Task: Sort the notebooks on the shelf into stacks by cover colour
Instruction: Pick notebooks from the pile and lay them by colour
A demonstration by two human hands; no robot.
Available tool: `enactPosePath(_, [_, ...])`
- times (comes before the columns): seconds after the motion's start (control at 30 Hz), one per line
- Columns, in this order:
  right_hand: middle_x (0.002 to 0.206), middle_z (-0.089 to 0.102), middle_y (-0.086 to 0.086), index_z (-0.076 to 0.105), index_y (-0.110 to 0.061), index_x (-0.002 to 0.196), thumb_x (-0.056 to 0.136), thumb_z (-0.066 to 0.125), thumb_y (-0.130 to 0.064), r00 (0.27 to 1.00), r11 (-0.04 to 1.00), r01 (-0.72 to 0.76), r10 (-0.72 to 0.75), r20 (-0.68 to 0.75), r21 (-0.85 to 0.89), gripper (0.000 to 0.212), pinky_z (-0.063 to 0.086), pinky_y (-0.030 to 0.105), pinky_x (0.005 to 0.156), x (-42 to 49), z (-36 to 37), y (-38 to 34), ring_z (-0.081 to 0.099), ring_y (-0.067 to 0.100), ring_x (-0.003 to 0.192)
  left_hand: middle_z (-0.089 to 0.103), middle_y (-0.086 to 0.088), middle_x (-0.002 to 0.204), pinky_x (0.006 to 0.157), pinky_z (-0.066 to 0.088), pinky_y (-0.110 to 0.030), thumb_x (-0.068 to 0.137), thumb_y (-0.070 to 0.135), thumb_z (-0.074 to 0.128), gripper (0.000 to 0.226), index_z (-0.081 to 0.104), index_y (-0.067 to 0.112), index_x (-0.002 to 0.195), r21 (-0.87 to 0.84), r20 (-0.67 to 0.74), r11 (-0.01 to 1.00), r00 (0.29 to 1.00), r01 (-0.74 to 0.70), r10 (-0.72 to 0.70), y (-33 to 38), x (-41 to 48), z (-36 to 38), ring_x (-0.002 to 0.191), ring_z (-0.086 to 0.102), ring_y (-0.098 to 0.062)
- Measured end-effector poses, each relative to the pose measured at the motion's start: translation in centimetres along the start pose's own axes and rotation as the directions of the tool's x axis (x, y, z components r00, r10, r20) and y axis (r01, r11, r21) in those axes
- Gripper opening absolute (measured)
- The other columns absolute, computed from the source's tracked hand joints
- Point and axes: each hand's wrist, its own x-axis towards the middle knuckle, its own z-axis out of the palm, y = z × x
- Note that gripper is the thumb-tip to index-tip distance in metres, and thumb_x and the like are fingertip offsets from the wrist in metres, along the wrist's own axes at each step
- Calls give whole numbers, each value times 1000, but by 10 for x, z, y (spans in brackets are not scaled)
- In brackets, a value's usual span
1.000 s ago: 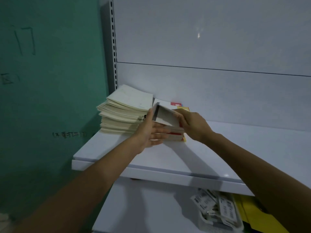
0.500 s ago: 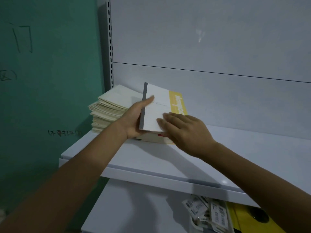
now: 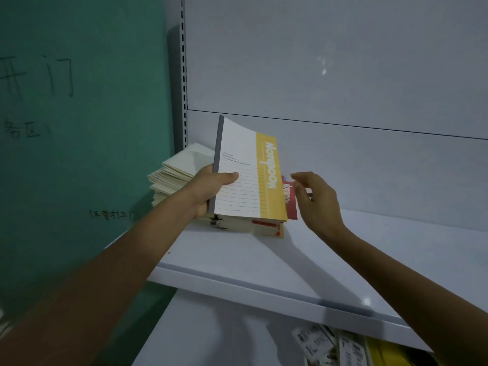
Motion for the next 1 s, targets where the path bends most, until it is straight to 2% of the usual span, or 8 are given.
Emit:
enactPosePath(0.07, [126,56,3,48,-13,130,98,49,-29,956,950,-292,286,64,112,35,45,23,68,8,5,2,55,13,98,67,-5,105,70,56,-31,94,8,56,26,59,11,119,30,-53,999,998,-26,28,2,-4,-7,85,66,-17])
enactPosePath(0.13, [124,56,9,43,-8,133,94,55,-35,809,792,-582,543,225,182,48,42,24,61,13,10,4,55,18,93,66,-4,105,75,55,-33,94,9,57,23,60,13,116,77,-80,997,996,-31,38,0,-9,-14,87,66,-17])
enactPosePath(0.2, [105,65,10,52,-3,120,89,60,-44,690,696,-706,631,355,136,52,44,29,63,11,17,9,61,21,81,67,-1,101,76,55,-32,93,8,58,17,62,17,107,117,-66,993,997,-31,39,-5,-16,-20,87,66,-15])
enactPosePath(0.27, [83,67,8,59,-4,106,85,63,-48,642,647,-750,660,391,138,49,45,27,58,5,21,11,63,18,65,68,4,94,72,55,-29,92,7,58,15,62,21,98,134,-49,990,998,-35,42,-13,-23,-24,83,67,-12])
enactPosePath(0.5, [70,63,-1,56,-11,82,90,61,-38,812,845,-523,534,236,-112,29,43,23,47,6,12,-5,62,13,52,70,3,92,69,56,-29,89,8,64,17,63,19,102,75,-66,997,998,-20,25,-33,-34,-35,83,68,-14])
enactPosePath(0.63, [96,61,5,51,-9,105,96,55,-22,854,846,-518,503,132,126,17,48,24,50,5,2,-20,63,19,72,69,4,93,69,56,-29,89,10,64,19,63,18,106,13,-81,999,996,-44,45,-31,-33,-38,84,68,-14])
enactPosePath(0.73, [105,60,1,52,-11,117,98,50,-24,902,892,-427,431,3,151,23,49,23,57,-2,-11,-34,63,19,83,69,4,93,69,55,-28,91,10,62,14,62,20,101,-20,-53,998,997,-60,59,-30,-29,-31,85,67,-13])
enactPosePath(1.0, [103,61,-3,51,-18,110,100,47,-25,891,899,-390,423,-164,198,13,48,21,59,-45,-62,-32,63,13,80,70,-2,103,79,55,-34,92,12,61,17,63,17,107,-120,103,993,995,-4,17,-38,-26,26,93,68,-19])
